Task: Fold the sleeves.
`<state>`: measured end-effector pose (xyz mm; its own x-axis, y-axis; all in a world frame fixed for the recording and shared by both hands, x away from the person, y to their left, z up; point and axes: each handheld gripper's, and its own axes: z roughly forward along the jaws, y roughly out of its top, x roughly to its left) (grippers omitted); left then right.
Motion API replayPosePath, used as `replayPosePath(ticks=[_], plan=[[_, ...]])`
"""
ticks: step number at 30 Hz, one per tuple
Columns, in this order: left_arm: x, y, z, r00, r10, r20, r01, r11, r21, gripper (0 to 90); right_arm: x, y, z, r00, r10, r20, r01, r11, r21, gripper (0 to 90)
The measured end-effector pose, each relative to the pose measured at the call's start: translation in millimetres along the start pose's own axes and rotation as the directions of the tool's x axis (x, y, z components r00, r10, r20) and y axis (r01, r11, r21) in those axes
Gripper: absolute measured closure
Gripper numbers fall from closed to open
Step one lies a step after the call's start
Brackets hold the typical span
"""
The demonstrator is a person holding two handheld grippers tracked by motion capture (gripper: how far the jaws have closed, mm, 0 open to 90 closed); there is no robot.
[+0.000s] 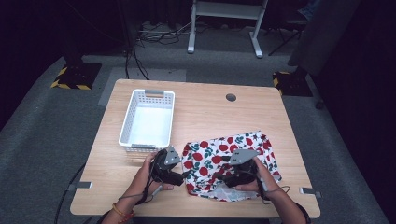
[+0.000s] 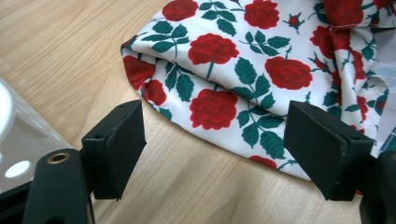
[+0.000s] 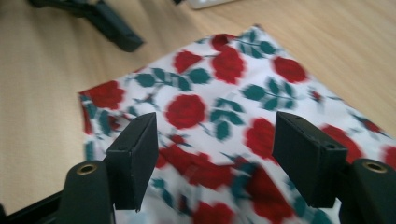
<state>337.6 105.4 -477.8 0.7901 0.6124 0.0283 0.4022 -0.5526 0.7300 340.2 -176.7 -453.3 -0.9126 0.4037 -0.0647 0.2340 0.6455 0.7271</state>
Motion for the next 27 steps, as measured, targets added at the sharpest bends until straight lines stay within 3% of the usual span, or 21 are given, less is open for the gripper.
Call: replayPosePath(ticks=[9,14,18,21,26,27], plan=[[6.9,-4.2,3.0,0.9996,-0.026,-0.012,0.026,0.9997,-0.001,20.9,38.7,15.7,37.8,0.9948,-0.063,-0.08,0.067,0.997,0.044,31.9],[8.7,-6.0,4.7,0.9993,-0.035,-0.015,0.035,0.9994,0.001,20.9,53.0,18.7,49.2,0.9904,-0.086,-0.108,0.092,0.994,0.061,31.3],[8.8,-5.5,5.5,0.999,-0.042,-0.015,0.042,0.9991,-0.007,20.9,61.0,17.1,55.0,0.9883,-0.103,-0.112,0.113,0.989,0.092,30.8],[8.3,-5.3,7.7,0.9989,-0.044,-0.015,0.044,0.999,-0.007,20.8,64.2,14.5,58.4,0.9906,-0.114,-0.076,0.123,0.984,0.128,31.2],[5.7,-4.0,11.8,0.9993,-0.037,-0.008,0.037,0.9993,0.0,20.8,57.9,9.4,61.9,0.9963,-0.062,-0.059,0.07,0.988,0.141,32.7],[5.6,-3.6,12.2,0.9994,-0.035,-0.007,0.035,0.9994,-0.001,20.8,55.1,7.7,61.6,0.9975,-0.033,-0.063,0.041,0.99,0.135,37.2]])
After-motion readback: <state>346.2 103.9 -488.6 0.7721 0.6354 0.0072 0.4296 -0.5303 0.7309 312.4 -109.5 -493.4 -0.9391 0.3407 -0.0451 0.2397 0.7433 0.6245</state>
